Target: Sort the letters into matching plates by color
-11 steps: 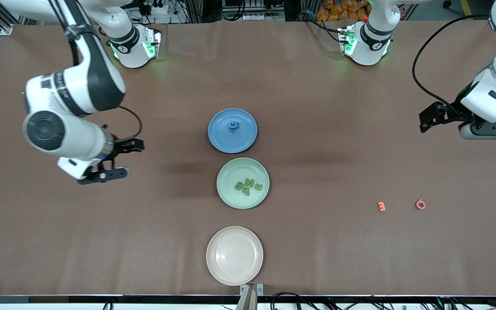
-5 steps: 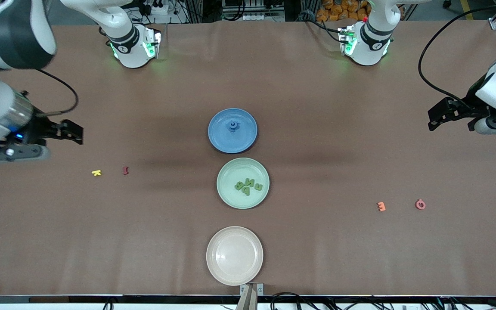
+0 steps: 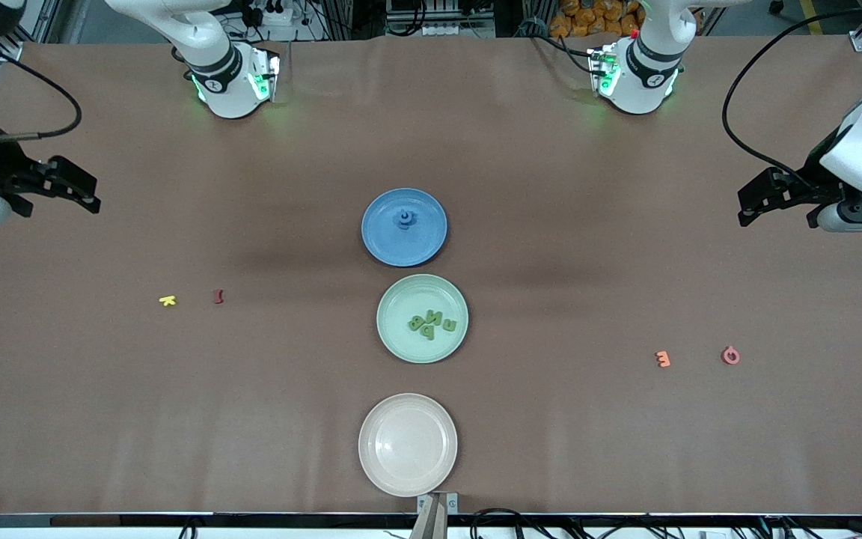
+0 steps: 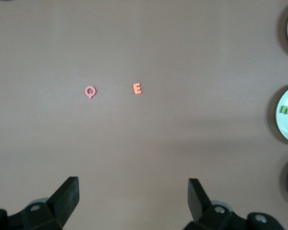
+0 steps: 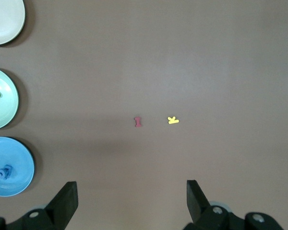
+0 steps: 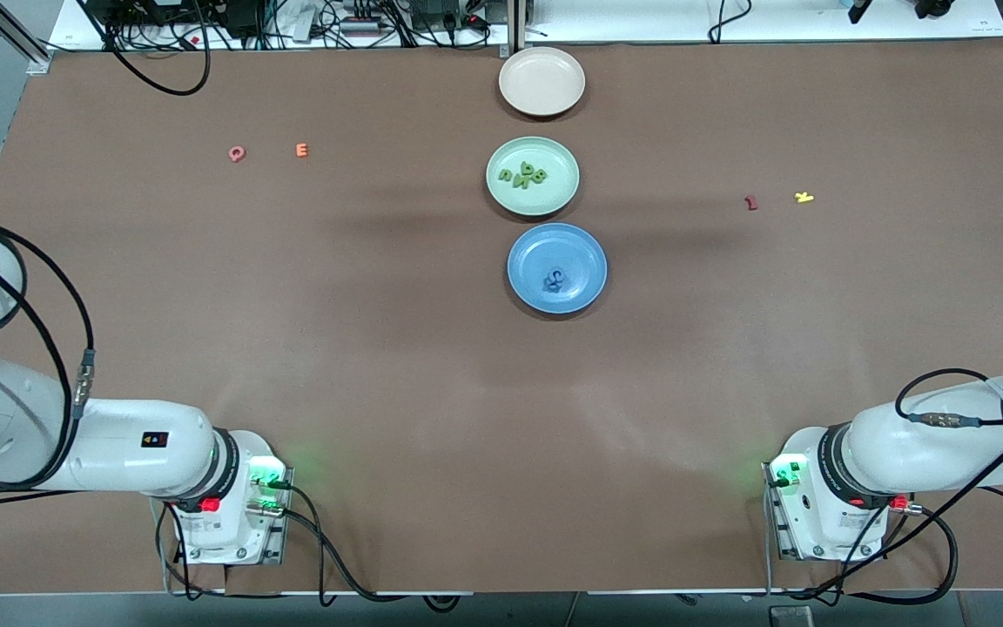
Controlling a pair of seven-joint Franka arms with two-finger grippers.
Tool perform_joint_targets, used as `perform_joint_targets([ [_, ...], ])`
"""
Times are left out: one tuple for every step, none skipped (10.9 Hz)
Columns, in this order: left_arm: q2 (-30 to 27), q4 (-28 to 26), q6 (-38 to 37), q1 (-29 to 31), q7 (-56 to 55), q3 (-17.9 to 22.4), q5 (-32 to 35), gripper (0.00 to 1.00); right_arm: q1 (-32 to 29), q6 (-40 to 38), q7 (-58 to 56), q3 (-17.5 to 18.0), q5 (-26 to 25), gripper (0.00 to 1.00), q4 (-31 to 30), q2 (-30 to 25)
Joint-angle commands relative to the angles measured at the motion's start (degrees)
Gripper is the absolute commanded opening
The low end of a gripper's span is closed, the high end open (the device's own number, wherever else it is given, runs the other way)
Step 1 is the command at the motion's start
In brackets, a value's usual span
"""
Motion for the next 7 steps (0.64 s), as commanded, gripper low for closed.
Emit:
perform_joint_targets([
  [0.0,0.6,-0.8,-0.1,1.3,0.2,-1.4,1.0,-0.6,-0.8,0.1,0.3,1.9,1.0,-0.9,-2.3],
  [0.2,0.6,-0.8,-0.2,1.3,0.2,-1.3,1.0,-0.5,-0.9,0.0,0.3,2.2,1.0,-1.1,-2.3],
  [0.2,0.6,-0.7,-0.3,1.3,0.2,-1.2,1.0,-0.7,-1.0,0.0,0.3,2.9,1.0,-1.1,-2.3],
  [0.2,0.6,-0.7,-0.4,1.3,0.2,-1.2,1.0,-0.7,-1.2,0.1,0.3,3.0,1.0,-1.2,-2.3],
  [0.2,0.6,-0.7,-0.4,1.3,0.2,-1.2,1.0,-0.8,-2.1,0.1,0.3,3.0,1.0,-1.2,-2.3],
  [0.2,0.6,-0.7,-0.4,1.3,0.2,-1.2,1.0,-0.8,-2.4,0.0,0.3,2.9,1.0,-1.2,-2.3],
  [0.2,0.6,-0.6,-0.4,1.3,0.2,-1.2,1.0,-0.8,-2.7,-0.1,0.5,3.0,1.0,-1.2,-2.3],
])
